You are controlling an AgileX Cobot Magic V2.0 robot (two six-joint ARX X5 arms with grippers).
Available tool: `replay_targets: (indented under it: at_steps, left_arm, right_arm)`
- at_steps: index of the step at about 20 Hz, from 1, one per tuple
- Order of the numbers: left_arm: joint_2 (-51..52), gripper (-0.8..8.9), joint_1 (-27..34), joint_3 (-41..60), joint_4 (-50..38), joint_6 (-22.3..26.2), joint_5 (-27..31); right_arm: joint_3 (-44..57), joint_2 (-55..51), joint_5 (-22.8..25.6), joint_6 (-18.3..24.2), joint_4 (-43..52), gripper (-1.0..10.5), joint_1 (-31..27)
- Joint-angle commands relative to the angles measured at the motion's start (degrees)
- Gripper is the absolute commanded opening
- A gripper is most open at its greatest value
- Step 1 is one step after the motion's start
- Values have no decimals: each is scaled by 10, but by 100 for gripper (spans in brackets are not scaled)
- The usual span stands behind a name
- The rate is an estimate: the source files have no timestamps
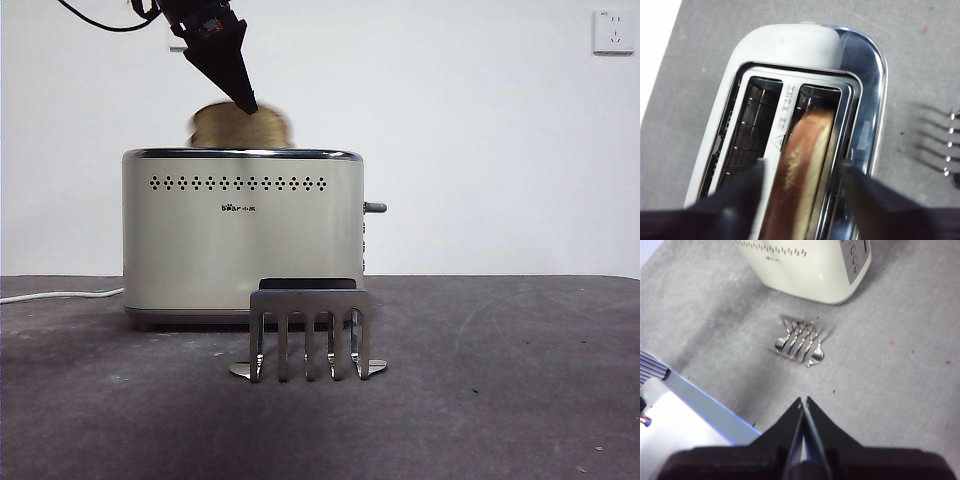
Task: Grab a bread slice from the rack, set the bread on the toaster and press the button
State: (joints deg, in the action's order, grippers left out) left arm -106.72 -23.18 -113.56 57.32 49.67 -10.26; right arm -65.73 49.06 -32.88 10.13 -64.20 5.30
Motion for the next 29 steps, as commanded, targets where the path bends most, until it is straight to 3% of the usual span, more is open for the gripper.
replay_targets:
  at_steps: [1, 5, 8, 11, 16, 18, 29]
  left_arm:
    - [1, 418, 1, 3, -7, -42, -3]
    - [16, 418, 1, 2, -9, -79, -1]
    - [46, 417, 1, 2, -12, -124, -2]
    - [98, 416, 1, 1, -11, -199, -2]
    - [200, 412, 0, 1, 12, -329, -6]
    - [235, 412, 0, 1, 33, -367, -8]
    - [311, 409, 0, 1, 147, -377, -7]
  right_arm:
    - [-1, 14, -2, 4, 23, -12, 2]
    - [-1, 53, -3, -3, 73, -12, 2]
    - [-1, 92, -20, -34, 155, -12, 2]
    - [-1, 149, -93, -101, 288, -12, 2]
    - [-2, 270, -104, -220, 502, -12, 31]
    - [-12, 326, -105, -250, 557, -12, 41]
    - [-163, 541, -69, -257, 590, -12, 81]
